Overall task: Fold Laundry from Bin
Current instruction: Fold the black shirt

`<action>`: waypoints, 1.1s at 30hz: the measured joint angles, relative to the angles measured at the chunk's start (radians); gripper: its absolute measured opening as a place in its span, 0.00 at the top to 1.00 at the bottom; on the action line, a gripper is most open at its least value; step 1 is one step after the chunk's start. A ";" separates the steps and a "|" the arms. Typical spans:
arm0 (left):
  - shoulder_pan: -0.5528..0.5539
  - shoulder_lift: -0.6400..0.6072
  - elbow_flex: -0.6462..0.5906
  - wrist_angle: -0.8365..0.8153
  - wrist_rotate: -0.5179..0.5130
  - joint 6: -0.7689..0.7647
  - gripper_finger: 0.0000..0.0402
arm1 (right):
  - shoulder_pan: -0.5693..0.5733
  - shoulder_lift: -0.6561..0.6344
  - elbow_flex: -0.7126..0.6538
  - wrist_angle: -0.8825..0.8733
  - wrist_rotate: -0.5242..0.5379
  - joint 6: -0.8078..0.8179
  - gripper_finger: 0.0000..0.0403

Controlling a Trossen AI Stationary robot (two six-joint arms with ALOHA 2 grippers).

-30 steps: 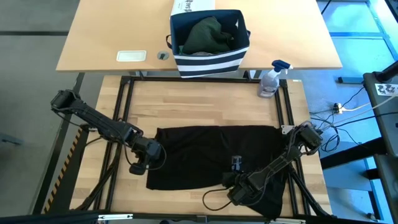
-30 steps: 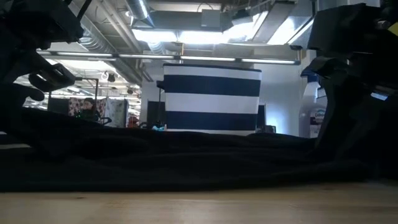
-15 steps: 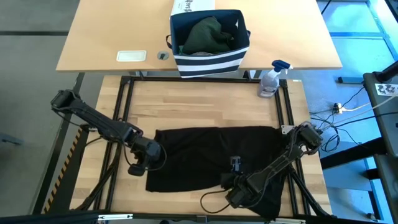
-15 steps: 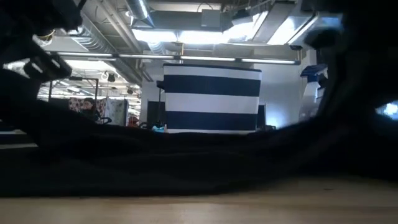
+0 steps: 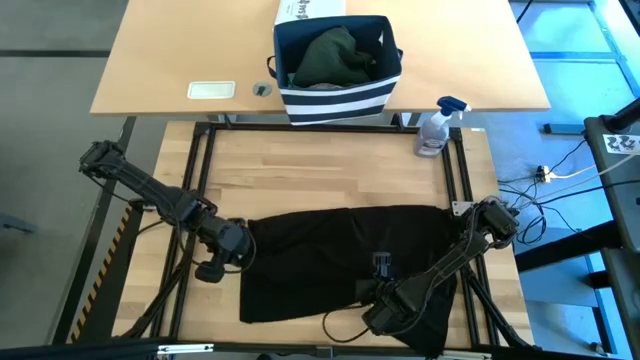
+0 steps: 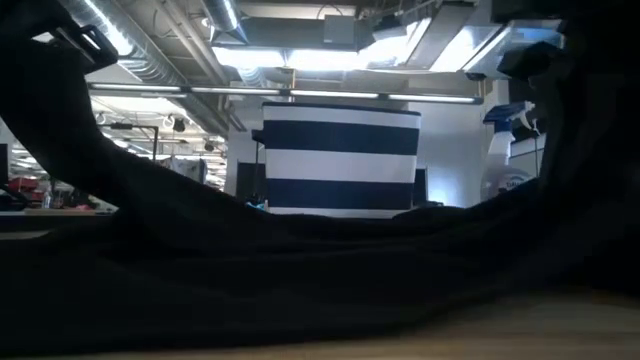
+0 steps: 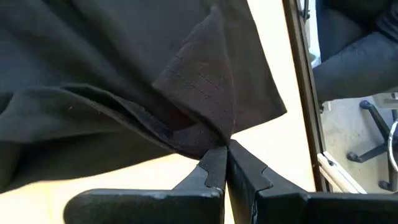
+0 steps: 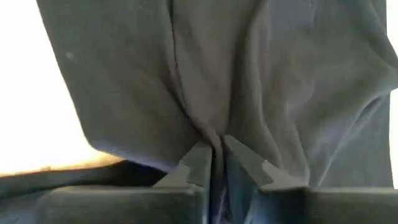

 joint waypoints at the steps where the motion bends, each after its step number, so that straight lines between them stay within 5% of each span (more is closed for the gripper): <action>1: -0.005 -0.001 0.000 -0.005 -0.006 -0.003 1.00 | 0.007 0.000 0.000 -0.001 -0.001 0.009 0.87; 11: -0.020 -0.010 0.000 -0.004 -0.001 -0.027 1.00 | 0.029 0.000 0.000 0.004 0.003 0.068 0.69; 15: -0.029 -0.038 0.000 0.001 0.010 -0.060 1.00 | 0.028 0.000 0.000 -0.003 0.023 0.069 0.72; 24: -0.079 -0.174 0.000 0.046 -0.075 -0.092 1.00 | 0.028 0.000 0.000 -0.033 0.036 0.068 0.98; 33: -0.084 -0.267 0.001 0.049 -0.189 -0.117 1.00 | 0.029 0.000 0.000 -0.029 0.009 0.077 0.84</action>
